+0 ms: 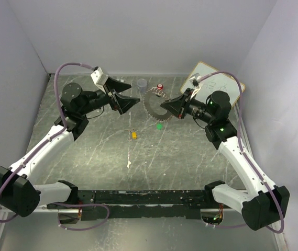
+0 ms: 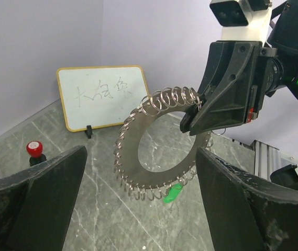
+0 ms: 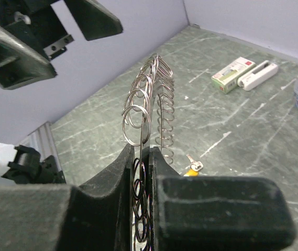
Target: Put the keys on the keyring
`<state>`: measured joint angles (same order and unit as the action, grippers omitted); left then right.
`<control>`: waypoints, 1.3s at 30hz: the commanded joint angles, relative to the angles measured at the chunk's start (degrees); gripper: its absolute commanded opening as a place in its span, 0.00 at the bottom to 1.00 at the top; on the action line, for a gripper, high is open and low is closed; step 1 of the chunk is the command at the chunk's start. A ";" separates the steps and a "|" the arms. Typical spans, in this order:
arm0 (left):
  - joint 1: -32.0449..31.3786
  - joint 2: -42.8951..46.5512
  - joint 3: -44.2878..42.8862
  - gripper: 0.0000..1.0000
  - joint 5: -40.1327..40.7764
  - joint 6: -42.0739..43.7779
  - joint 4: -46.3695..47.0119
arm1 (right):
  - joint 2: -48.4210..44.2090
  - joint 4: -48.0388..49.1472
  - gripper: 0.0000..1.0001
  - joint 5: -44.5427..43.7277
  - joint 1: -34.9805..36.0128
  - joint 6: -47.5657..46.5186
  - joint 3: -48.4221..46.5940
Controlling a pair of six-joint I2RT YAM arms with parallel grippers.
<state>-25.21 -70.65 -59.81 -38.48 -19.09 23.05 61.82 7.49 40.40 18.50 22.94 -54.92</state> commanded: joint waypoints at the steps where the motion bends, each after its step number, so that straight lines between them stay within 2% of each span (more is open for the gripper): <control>1: 0.51 2.57 1.91 0.95 1.80 -0.51 1.02 | -2.20 -0.17 0.00 -3.48 -0.30 -4.64 1.37; 7: 0.54 2.20 3.73 0.91 -0.13 -5.89 4.36 | -3.47 -0.61 0.00 -5.37 0.04 -6.06 2.52; 10: 0.52 1.86 4.46 0.85 -0.95 -7.18 6.08 | -3.82 -0.86 0.00 -6.17 0.37 -6.65 2.82; 17: 0.37 1.01 4.68 0.84 -2.32 -8.68 7.37 | -3.99 -0.92 0.00 -7.27 1.41 -7.35 3.06; 29: -4.17 -3.71 1.76 0.80 -4.22 -9.27 9.09 | -1.89 -4.26 0.00 -18.07 12.40 -13.92 1.19; 39: -7.95 -9.30 -2.46 0.79 -4.81 -9.12 8.84 | -0.38 -4.47 0.00 -21.65 16.73 -14.76 0.43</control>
<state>-32.18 -78.48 -58.96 -41.12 -27.90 30.17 61.69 0.93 20.97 34.13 9.39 -52.10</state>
